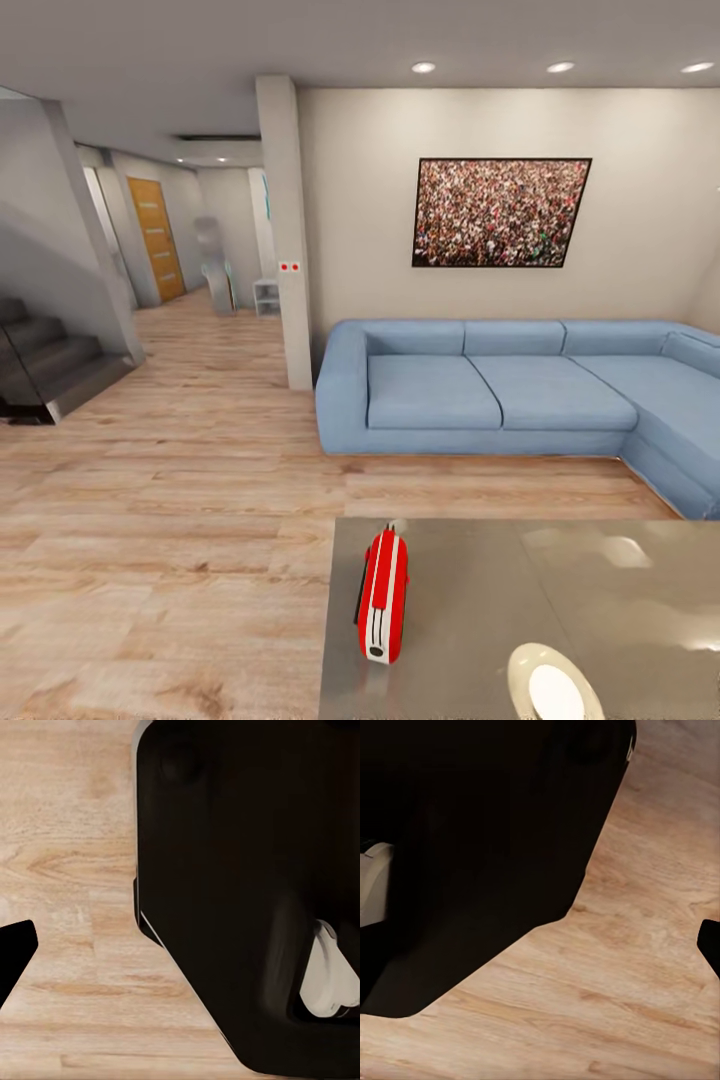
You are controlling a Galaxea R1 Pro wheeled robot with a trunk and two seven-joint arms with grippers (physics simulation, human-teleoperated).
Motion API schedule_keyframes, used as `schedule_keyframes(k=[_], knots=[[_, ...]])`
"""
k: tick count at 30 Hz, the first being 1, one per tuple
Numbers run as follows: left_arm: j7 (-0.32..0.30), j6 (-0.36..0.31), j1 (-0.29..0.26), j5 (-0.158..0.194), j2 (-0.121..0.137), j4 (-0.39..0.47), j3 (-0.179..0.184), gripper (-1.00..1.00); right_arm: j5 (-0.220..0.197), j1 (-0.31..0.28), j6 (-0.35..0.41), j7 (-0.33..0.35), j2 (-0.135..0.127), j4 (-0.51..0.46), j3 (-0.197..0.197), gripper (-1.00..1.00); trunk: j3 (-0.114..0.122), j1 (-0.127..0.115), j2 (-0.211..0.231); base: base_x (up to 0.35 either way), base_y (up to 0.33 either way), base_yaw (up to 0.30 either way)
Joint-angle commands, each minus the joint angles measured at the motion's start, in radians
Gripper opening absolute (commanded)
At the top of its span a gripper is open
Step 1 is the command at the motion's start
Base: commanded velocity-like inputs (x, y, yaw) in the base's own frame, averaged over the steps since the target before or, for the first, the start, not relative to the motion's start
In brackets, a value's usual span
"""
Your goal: Turn on the radio receiver that's on the table in the living room.
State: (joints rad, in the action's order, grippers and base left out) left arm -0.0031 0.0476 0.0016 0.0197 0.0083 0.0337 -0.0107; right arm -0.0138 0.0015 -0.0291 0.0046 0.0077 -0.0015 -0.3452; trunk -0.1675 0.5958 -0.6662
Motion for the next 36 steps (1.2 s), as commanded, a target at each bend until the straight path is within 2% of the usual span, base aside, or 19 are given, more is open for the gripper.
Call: schedule_keyframes(k=[1,36], knots=[[0.0,0.0,0.0,0.0,0.0,0.0,0.0,1.0,0.0,0.0,0.0,0.0,0.0,0.0,0.0,1.0,0.002,-0.004,0.007,0.0,0.0,0.0],[0.0,0.0,0.0,0.0,0.0,0.0,0.0,1.0,0.0,0.0,0.0,0.0,0.0,0.0,0.0,1.0,0.054,-0.138,0.252,0.0,0.0,0.0]])
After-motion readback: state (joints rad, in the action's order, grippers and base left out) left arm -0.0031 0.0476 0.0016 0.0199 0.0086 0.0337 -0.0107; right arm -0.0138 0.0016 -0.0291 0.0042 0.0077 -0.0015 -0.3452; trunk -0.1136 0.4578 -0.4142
